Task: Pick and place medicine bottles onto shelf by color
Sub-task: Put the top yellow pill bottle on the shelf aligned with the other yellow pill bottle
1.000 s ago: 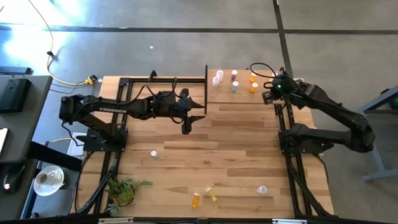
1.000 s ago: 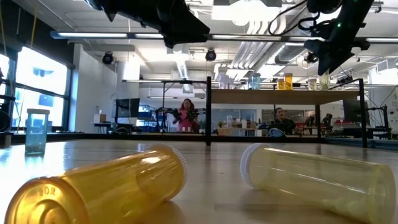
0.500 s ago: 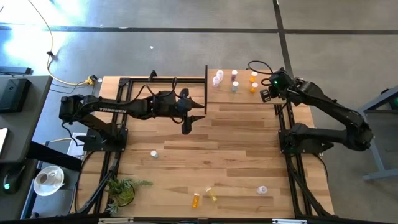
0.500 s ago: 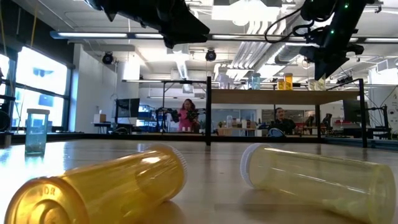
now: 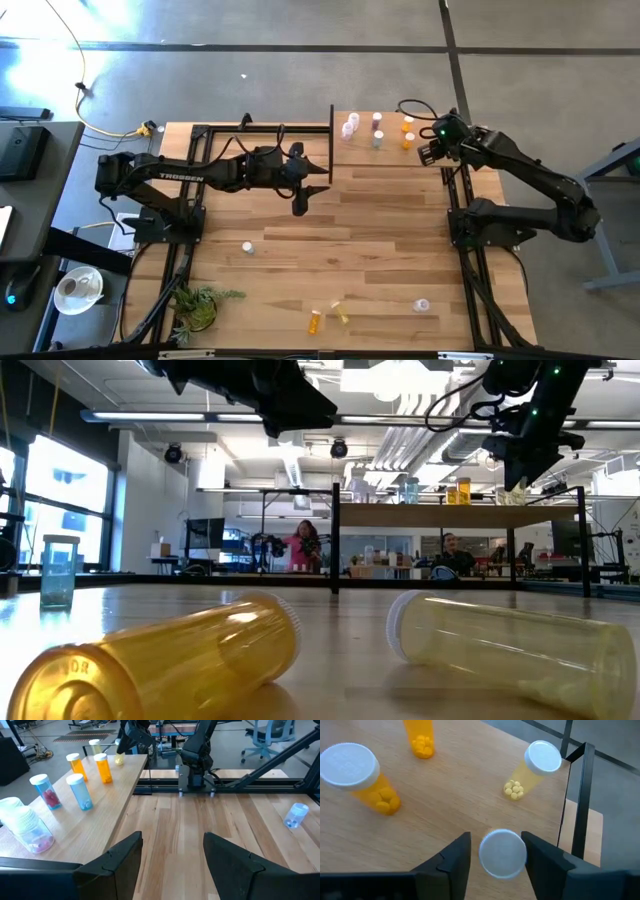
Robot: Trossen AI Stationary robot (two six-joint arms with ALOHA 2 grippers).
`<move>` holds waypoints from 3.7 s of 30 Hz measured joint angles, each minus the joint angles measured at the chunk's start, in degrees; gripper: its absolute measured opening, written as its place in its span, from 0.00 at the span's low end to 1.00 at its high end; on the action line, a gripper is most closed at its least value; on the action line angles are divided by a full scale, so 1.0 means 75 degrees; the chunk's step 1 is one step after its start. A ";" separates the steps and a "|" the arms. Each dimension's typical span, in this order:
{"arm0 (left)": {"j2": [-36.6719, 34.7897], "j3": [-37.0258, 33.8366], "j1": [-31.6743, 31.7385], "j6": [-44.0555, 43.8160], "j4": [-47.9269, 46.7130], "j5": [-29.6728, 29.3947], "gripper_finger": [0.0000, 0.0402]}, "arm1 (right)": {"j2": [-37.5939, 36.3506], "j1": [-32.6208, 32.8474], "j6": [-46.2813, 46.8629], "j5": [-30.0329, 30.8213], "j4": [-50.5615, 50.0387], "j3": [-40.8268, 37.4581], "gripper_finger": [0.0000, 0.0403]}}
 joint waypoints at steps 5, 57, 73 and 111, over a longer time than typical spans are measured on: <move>0.0000 0.0000 0.0000 0.0000 -0.0005 0.0000 0.50 | 0.0000 0.0000 0.0000 0.0036 0.0008 0.0000 0.46; 0.0003 0.0000 0.0000 -0.0029 -0.0008 -0.0003 0.50 | -0.0199 0.0991 0.2017 -0.0361 -0.1909 0.0571 0.45; 0.0003 0.0000 0.0000 -0.0003 -0.0009 -0.0003 0.50 | 0.0484 0.0991 0.2291 -0.0426 -0.2090 0.0571 0.45; 0.0003 0.0001 0.0000 -0.0007 -0.0009 -0.0003 0.50 | 0.0805 0.0991 0.2004 -0.0598 -0.2438 0.0565 0.25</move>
